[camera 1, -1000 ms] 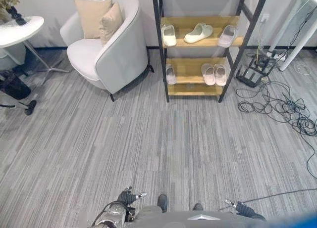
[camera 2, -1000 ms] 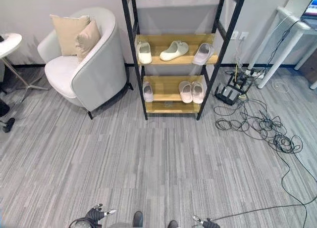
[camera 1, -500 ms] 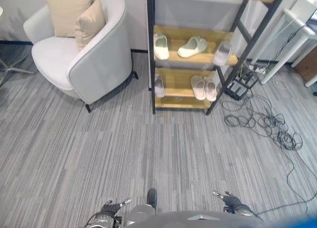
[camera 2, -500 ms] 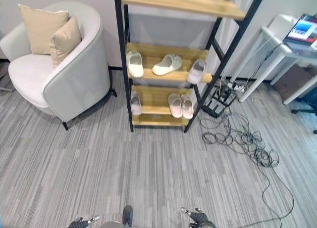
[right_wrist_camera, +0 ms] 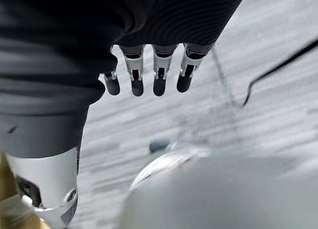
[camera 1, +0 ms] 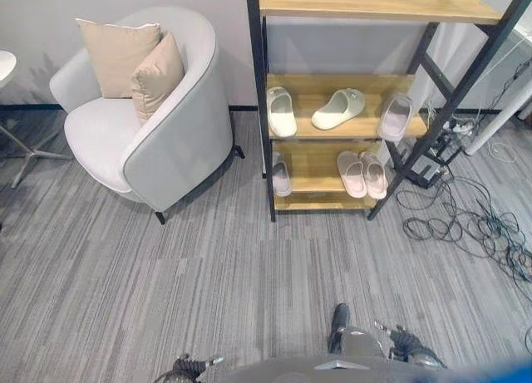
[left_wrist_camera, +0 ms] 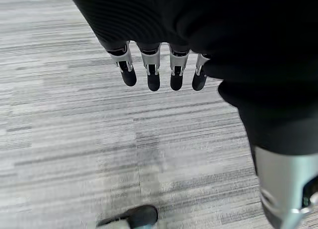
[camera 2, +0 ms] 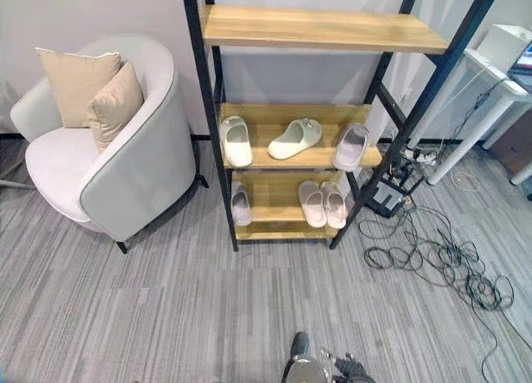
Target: Arrange the slippers neatly on the shoe rack.
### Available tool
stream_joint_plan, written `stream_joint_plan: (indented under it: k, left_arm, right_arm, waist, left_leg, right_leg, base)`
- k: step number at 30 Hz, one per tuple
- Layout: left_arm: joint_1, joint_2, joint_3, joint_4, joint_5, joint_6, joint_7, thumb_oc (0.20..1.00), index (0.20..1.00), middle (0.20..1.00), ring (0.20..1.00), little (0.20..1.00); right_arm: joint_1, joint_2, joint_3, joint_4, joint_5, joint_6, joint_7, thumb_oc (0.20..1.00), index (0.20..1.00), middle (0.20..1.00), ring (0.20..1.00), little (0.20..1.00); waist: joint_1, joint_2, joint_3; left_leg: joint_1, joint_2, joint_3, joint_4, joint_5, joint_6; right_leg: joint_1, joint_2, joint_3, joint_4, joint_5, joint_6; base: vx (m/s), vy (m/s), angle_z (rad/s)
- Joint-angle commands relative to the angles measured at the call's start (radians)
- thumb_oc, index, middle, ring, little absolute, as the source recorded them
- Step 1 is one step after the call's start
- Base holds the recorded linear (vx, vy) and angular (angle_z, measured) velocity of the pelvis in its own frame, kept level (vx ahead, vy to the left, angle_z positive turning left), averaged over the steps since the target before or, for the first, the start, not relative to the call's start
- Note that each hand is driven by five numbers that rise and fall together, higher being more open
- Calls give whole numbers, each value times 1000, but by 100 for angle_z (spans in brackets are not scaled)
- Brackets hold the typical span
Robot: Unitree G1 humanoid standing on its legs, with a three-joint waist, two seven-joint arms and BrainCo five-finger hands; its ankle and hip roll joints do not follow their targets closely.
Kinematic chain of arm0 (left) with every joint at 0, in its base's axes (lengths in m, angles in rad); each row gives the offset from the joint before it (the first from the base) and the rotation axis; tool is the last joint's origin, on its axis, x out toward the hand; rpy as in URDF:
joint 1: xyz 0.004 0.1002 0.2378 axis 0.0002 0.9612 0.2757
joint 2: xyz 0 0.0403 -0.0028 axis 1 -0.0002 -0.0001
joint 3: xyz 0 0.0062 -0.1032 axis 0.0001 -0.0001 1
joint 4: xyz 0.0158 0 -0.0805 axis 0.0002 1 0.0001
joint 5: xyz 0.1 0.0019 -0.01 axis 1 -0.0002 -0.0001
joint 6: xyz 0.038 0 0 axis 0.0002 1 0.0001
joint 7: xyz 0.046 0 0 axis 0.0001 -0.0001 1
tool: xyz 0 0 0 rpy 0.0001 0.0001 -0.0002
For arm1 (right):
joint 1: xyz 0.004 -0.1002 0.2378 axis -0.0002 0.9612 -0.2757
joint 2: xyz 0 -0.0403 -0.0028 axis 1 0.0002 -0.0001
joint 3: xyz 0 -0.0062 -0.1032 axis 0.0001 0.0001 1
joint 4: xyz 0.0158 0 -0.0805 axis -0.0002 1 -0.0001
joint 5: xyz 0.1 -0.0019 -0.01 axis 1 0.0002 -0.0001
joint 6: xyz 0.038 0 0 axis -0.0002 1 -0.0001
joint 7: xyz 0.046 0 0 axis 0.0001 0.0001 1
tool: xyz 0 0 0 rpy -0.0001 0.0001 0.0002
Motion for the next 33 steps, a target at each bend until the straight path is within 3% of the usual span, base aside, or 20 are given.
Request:
stream_joint_plan:
  k: [1,5,6,8,11,12,15,19,26,27,30,33]
  left_arm:
    - [-72,-16,14,24,24,-13,28,1000,1000,1000,1000,1000]
    - [-94,-28,-11,-1,14,-23,33,1000,1000,1000,1000,1000]
    - [-151,-35,-53,-44,12,-30,34,1000,1000,1000,1000,1000]
    - [-172,-47,-87,-65,33,-36,36,1000,1000,1000,1000,1000]
    - [-172,-52,-102,-71,48,-36,49,1000,1000,1000,1000,1000]
    - [-182,-43,-108,-68,48,-36,59,1000,1000,1000,1000,1000]
    - [-161,-35,-84,-32,48,-24,71,1000,1000,1000,1000,1000]
    - [-105,-20,-44,6,51,-13,69,1000,1000,1000,1000,1000]
    - [-107,-17,-58,-33,52,-28,64,1000,1000,1000,1000,1000]
    - [-110,-14,-54,-40,48,-29,55,1000,1000,1000,1000,1000]
    - [-114,-19,-41,-53,61,-35,49,1000,1000,1000,1000,1000]
    - [-107,-34,-42,-49,72,-37,51,1000,1000,1000,1000,1000]
  right_arm:
    - [-39,-12,23,-18,32,-24,-32,1000,1000,1000,1000,1000]
    - [-70,-34,31,-51,43,-51,-53,1000,1000,1000,1000,1000]
    - [-108,-55,31,-80,72,-72,-65,1000,1000,1000,1000,1000]
    - [-127,-66,67,-112,28,-82,-83,1000,1000,1000,1000,1000]
    - [-144,-60,100,-141,-6,-88,-96,1000,1000,1000,1000,1000]
    - [-161,-50,121,-158,-14,-92,-99,1000,1000,1000,1000,1000]
    - [-159,-21,140,-172,-44,-94,-106,1000,1000,1000,1000,1000]
    - [-141,1,136,-184,-35,-96,-94,1000,1000,1000,1000,1000]
    - [-132,2,129,-202,-47,-100,-115,1000,1000,1000,1000,1000]
    - [-116,-26,138,-301,-51,-85,-98,1000,1000,1000,1000,1000]
    - [-41,-59,186,-341,-123,-161,-37,1000,1000,1000,1000,1000]
    - [-42,-54,207,-373,-141,-183,-23,1000,1000,1000,1000,1000]
  waist:
    - [-9,-2,35]
    - [-6,-3,31]
    - [-5,-20,50]
    - [3,-30,58]
    - [20,-35,57]
    - [41,-36,66]
    - [61,-30,61]
    - [64,-32,25]
    - [56,-15,4]
    - [44,-15,2]
    - [16,-7,22]
    - [13,-4,24]
  left_leg:
    - [-117,107,-51,-2,-12,-13]
    - [-148,158,-74,28,0,-49]
    - [-230,178,-58,156,26,-68]
    - [-274,189,-6,202,25,-64]
    - [-321,190,-24,138,58,-68]
    - [-384,198,-54,82,129,-80]
    - [-373,190,-134,23,156,-86]
    - [-293,158,-115,-4,126,-60]
    - [-252,117,-83,-39,101,-33]
    - [-256,113,-75,-39,99,-34]
    - [-262,109,-62,-39,99,-32]
    - [-259,106,-61,-39,97,-31]
  right_leg:
    - [128,-38,29,-87,-33,138]
    - [142,8,5,-98,-83,100]
    - [167,18,-32,-106,-109,71]
    - [206,24,-67,-116,-133,62]
    - [235,27,-73,-134,-139,70]
    - [255,36,-74,-139,-154,71]
    - [269,52,-41,-116,-180,71]
    - [297,24,5,-102,-175,85]
    - [300,-3,26,-139,-143,117]
    - [296,-7,27,-149,-134,124]
    - [283,-9,40,-159,-119,130]
    - [287,-10,41,-168,-117,131]
  base:
    - [164,-276,0]
    - [131,-258,-4]
    - [91,-227,53]
    - [148,-178,88]
    - [169,22,46]
    - [169,56,3]
    - [217,156,-30]
    - [193,177,-63]
    - [73,133,-2]
    - [-63,65,-6]
    - [-78,37,-19]
    - [-22,21,-15]
